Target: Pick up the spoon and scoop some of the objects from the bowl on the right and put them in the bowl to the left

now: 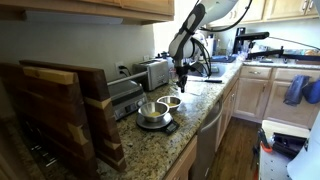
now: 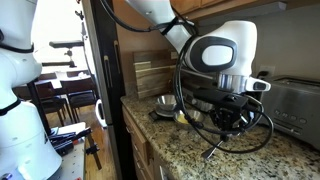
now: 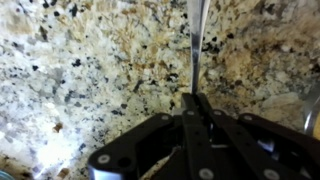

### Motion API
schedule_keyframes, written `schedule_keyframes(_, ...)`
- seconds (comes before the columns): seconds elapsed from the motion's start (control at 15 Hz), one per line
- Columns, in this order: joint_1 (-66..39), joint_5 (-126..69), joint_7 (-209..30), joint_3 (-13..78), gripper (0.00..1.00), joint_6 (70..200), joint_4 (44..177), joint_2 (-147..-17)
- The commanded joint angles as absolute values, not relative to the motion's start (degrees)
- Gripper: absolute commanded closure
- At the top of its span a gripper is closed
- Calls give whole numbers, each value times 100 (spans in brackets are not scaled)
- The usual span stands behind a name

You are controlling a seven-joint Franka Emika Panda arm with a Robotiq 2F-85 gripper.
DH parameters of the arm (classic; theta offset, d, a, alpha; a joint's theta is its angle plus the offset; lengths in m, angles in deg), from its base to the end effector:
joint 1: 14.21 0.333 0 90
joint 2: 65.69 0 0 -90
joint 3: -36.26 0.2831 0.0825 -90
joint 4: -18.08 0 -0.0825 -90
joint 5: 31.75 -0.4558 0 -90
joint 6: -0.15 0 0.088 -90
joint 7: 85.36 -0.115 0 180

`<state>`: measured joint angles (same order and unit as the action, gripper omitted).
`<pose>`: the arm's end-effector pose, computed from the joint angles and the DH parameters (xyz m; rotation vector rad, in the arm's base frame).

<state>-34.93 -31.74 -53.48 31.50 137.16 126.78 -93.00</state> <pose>0.6042 -0.2882 0.1637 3.0933 0.1880 -0.0025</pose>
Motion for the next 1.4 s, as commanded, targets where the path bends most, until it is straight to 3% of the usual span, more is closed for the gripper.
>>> schedule_keyframes(0.0,-3326,-2874,-5374,3057,95,13182,13067,-8602)
schedule_keyframes(0.87,-2439,-1607,-5378,3157,95,10584,12834,-7903)
schedule_keyframes(1.33,-2344,-1660,-5338,3192,94,10534,12682,-8108)
